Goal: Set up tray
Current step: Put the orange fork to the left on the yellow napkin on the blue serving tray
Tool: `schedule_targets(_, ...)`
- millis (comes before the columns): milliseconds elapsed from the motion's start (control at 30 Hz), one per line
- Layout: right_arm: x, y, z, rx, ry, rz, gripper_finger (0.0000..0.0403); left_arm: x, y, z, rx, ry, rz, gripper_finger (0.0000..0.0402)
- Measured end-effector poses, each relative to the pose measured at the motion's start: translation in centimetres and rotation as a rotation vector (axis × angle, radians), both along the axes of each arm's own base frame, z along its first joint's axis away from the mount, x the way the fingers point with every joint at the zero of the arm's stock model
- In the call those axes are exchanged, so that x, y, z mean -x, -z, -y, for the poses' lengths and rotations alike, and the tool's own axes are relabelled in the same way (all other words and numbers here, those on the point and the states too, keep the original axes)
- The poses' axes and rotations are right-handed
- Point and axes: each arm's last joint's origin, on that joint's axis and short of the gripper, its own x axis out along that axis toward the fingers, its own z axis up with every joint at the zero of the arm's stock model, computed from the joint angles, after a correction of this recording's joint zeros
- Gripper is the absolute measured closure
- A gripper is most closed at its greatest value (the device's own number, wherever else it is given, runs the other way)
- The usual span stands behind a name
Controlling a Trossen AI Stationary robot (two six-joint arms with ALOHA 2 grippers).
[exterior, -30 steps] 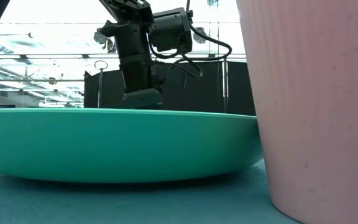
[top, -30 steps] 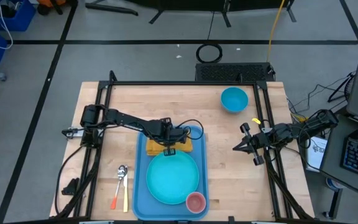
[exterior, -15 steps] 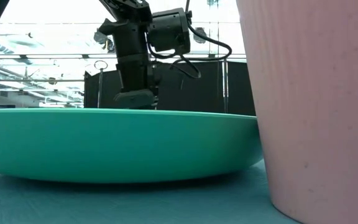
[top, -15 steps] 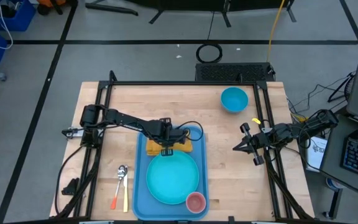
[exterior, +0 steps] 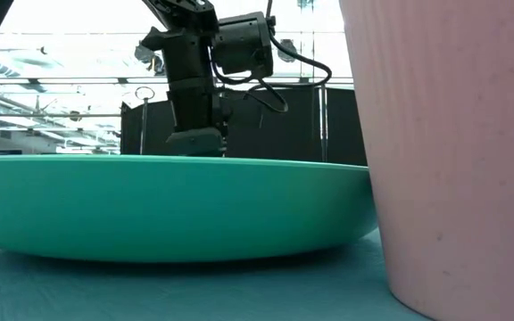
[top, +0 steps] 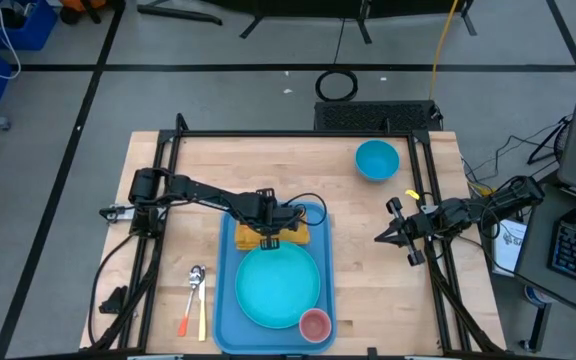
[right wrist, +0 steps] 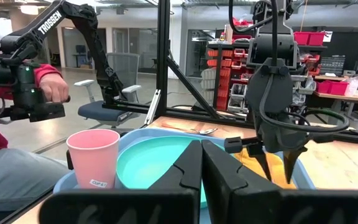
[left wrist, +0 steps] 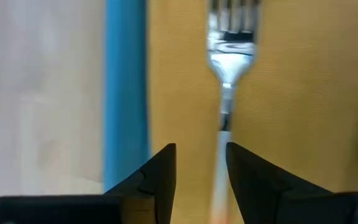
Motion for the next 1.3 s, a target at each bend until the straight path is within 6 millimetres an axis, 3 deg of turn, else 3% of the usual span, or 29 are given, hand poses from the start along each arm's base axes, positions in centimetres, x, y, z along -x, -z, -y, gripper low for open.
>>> schedule_targets(500, 0.0, 0.0, 0.0, 0.000, 0.000, 0.000, 0.0403, 0.0, 0.0, -0.1, 0.033, 0.008, -0.005, 0.0256)
schedule_targets(833, 0.0, 0.0, 0.0, 0.000, 0.001, 0.000, 0.0403, -0.2, 0.2, -1.7, 0.129, -0.024, 0.009, 0.0256)
schedule_targets(1300, 0.0, 0.0, 0.0, 0.000, 0.000, 0.000, 0.0403, 0.1, 0.4, -2.1, 0.058, -0.039, -0.023, 0.0256)
